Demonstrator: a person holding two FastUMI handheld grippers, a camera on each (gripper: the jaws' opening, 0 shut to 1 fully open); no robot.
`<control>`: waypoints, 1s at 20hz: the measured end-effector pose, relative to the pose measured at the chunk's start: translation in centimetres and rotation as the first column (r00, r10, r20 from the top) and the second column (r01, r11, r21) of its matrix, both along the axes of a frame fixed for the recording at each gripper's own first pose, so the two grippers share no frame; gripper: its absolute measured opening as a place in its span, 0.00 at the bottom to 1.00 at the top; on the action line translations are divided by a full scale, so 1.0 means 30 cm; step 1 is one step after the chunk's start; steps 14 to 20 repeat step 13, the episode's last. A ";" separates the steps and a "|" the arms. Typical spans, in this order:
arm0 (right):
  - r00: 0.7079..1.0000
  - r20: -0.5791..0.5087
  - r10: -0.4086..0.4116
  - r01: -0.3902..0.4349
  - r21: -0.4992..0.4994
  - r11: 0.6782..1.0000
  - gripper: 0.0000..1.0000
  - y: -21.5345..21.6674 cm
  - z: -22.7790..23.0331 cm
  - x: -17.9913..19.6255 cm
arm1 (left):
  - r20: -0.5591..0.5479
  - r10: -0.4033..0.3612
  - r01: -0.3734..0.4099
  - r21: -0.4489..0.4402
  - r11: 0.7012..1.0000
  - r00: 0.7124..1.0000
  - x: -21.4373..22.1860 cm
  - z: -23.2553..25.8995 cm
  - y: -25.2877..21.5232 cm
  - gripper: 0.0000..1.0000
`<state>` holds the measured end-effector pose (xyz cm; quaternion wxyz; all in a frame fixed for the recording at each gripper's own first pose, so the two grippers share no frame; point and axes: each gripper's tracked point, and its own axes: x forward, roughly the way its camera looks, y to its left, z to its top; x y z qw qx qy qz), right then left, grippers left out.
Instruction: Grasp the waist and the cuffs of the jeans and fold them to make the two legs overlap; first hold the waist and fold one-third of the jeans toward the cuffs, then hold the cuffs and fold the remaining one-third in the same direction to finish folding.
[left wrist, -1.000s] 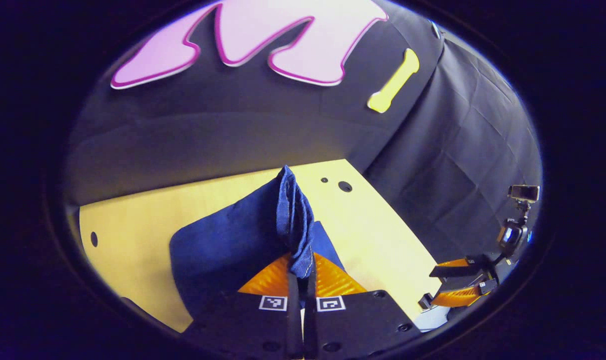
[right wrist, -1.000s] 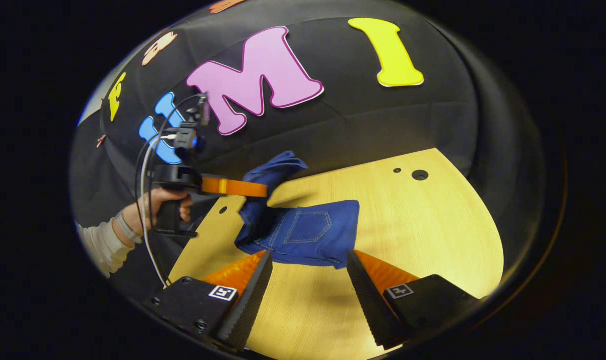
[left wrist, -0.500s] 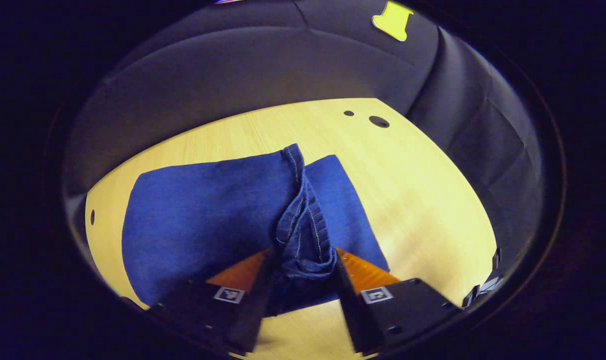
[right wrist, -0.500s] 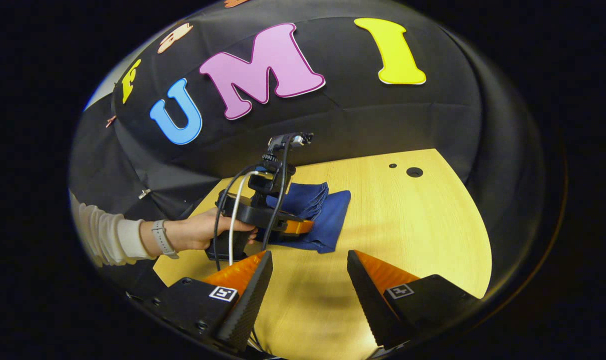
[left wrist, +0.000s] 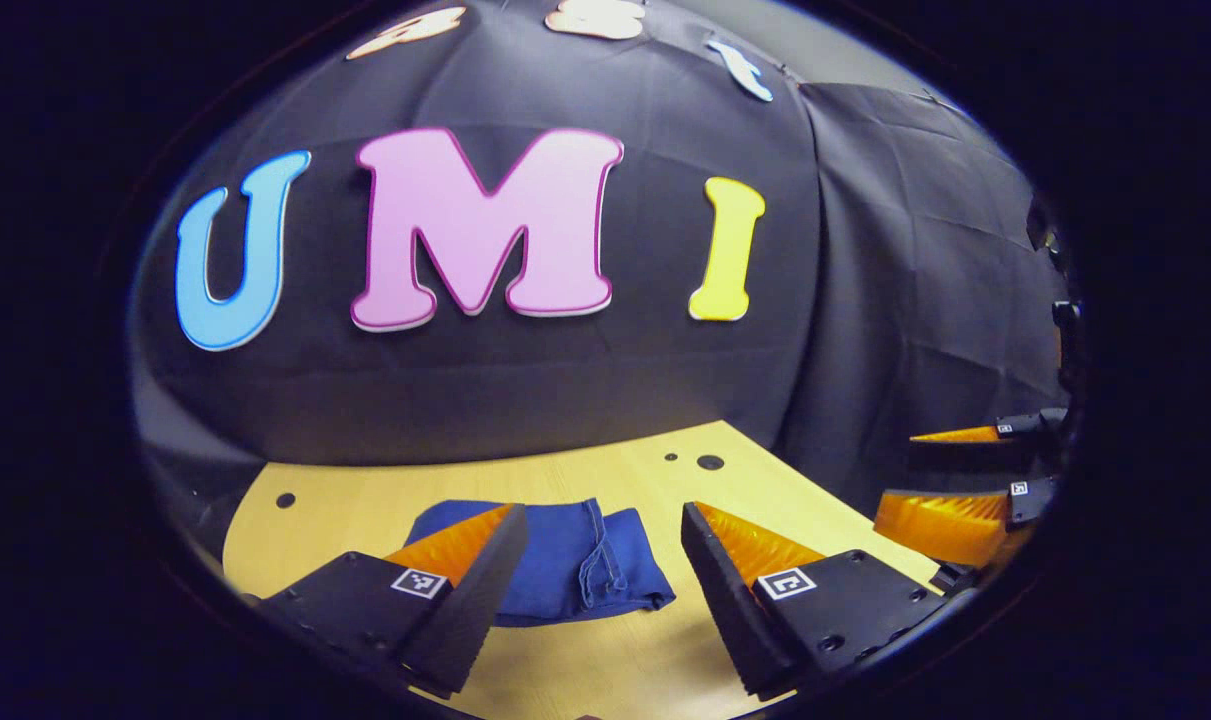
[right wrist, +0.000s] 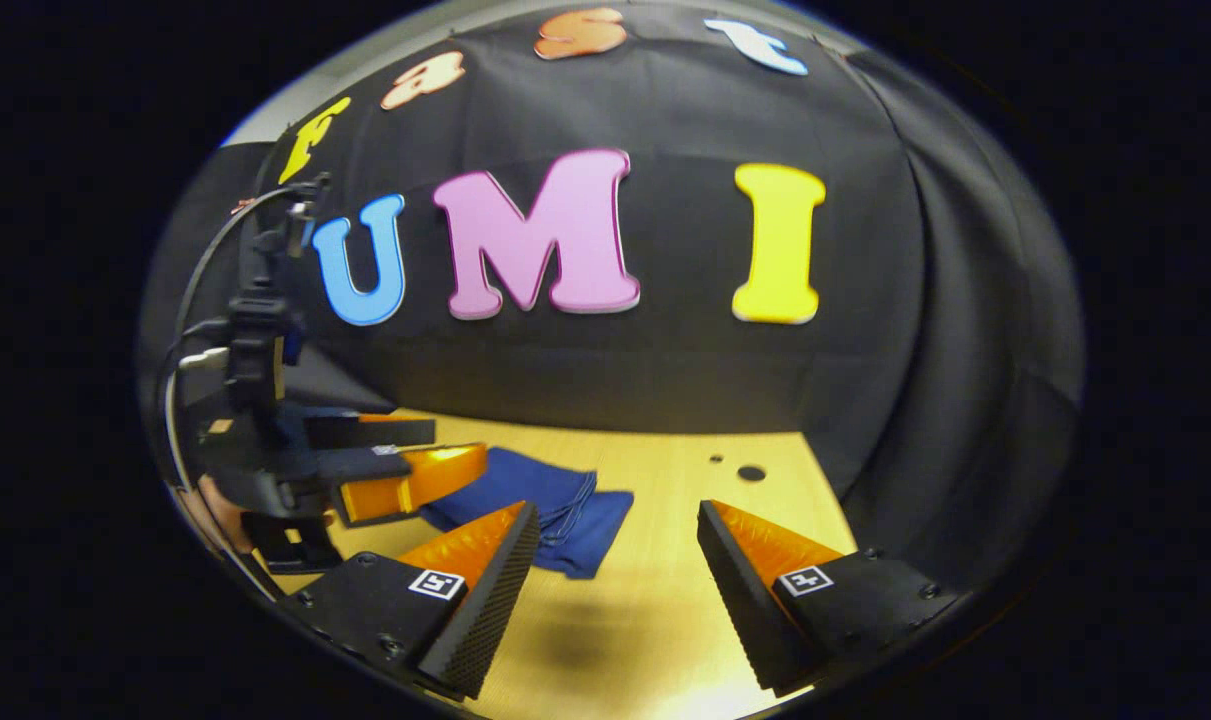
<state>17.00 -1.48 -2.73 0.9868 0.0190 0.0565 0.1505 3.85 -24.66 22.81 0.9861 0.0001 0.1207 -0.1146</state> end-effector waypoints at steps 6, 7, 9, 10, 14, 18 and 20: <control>0.988 0.151 -0.009 0.010 -0.005 1.000 0.98 0.023 0.258 -0.347 | 0.126 0.094 -0.086 -0.062 0.994 0.988 -0.430 0.225 0.089 0.95; 0.985 0.171 0.001 0.001 -0.009 1.000 0.98 0.022 0.287 -0.401 | 0.135 0.124 -0.114 -0.080 0.990 0.983 -0.500 0.265 0.121 0.95; 0.977 0.210 0.035 -0.031 -0.021 0.999 0.96 0.039 0.331 -0.504 | 0.167 0.183 -0.167 -0.110 0.980 0.969 -0.632 0.322 0.186 0.96; 0.974 0.221 0.050 -0.045 -0.027 0.999 0.96 0.046 0.345 -0.542 | 0.180 0.202 -0.186 -0.103 0.977 0.963 -0.691 0.345 0.207 0.97; 0.962 0.262 0.081 -0.070 -0.054 0.996 0.94 0.041 0.393 -0.638 | 0.255 0.237 -0.233 -0.047 0.971 0.937 -0.834 0.433 0.266 0.97; 0.962 0.262 0.081 -0.070 -0.054 0.996 0.94 0.041 0.393 -0.638 | 0.255 0.237 -0.233 -0.047 0.971 0.937 -0.834 0.433 0.266 0.97; 0.962 0.262 0.081 -0.070 -0.054 0.996 0.94 0.041 0.393 -0.638 | 0.255 0.237 -0.233 -0.047 0.971 0.937 -0.834 0.433 0.266 0.97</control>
